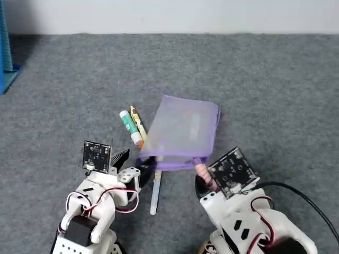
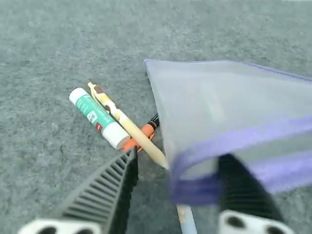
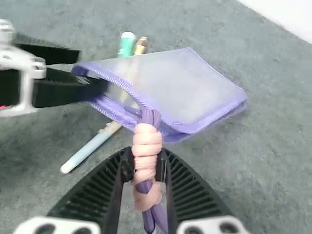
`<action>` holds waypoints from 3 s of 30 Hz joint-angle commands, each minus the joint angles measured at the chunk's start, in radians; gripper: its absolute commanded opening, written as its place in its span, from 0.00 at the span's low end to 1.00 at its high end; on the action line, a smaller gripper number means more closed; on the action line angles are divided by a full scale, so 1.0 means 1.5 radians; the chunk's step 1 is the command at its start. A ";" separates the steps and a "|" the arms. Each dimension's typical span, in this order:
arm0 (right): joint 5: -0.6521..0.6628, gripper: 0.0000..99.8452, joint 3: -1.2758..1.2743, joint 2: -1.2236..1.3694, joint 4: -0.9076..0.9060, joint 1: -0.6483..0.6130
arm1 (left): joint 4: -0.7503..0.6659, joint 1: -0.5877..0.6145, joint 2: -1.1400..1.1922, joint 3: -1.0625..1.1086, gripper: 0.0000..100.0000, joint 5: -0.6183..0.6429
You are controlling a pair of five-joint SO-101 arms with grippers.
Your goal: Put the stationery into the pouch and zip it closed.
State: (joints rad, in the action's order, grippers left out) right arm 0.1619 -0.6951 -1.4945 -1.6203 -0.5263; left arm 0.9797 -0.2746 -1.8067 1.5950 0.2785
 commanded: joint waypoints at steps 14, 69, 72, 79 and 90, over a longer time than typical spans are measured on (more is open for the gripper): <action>0.000 0.01 0.027 0.004 0.003 -0.006 | -0.104 0.019 -0.007 0.058 0.04 -0.035; -0.165 0.25 0.027 0.516 0.348 0.282 | 0.439 0.358 0.364 -0.666 0.01 -0.095; -0.168 0.25 0.027 0.575 0.386 0.245 | 0.463 0.358 0.370 -0.703 0.01 -0.082; -0.188 0.25 0.044 0.750 0.506 0.177 | 0.479 0.358 0.370 -0.713 0.01 -0.078; -0.223 0.25 0.299 1.108 0.529 0.180 | 0.481 0.358 0.370 -0.713 0.01 -0.064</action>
State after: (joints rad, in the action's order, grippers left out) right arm -0.1557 -0.3867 0.0829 -0.8362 -0.2562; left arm 1.6947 0.2593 -1.2681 0.5777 0.1588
